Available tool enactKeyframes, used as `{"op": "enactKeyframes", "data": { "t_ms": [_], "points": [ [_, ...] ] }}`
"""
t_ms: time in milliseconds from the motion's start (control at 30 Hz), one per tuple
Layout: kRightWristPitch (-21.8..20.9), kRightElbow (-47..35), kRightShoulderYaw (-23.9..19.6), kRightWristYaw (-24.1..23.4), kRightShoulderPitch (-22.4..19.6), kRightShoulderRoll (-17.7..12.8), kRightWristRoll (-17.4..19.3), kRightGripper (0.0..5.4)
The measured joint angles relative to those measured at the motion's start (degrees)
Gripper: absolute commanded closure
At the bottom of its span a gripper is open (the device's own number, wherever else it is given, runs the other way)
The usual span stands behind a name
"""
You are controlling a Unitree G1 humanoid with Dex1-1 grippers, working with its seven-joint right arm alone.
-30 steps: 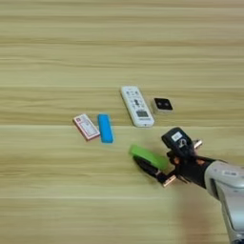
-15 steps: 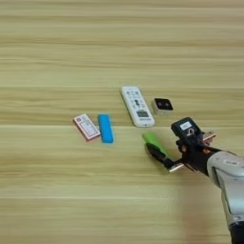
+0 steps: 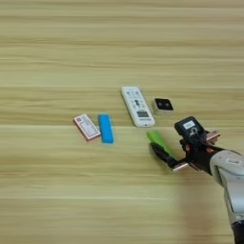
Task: Move the objects on the table
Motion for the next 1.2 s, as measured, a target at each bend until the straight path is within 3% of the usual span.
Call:
{"op": "enactKeyframes", "data": {
  "t_ms": [500,1200],
  "points": [
    [0.0,2.9,0.5,-1.1,-1.8,-0.7,0.0,0.05],
    [-0.1,2.8,3.2,4.1,-1.8,-2.0,1.0,2.54]
  ]
}}
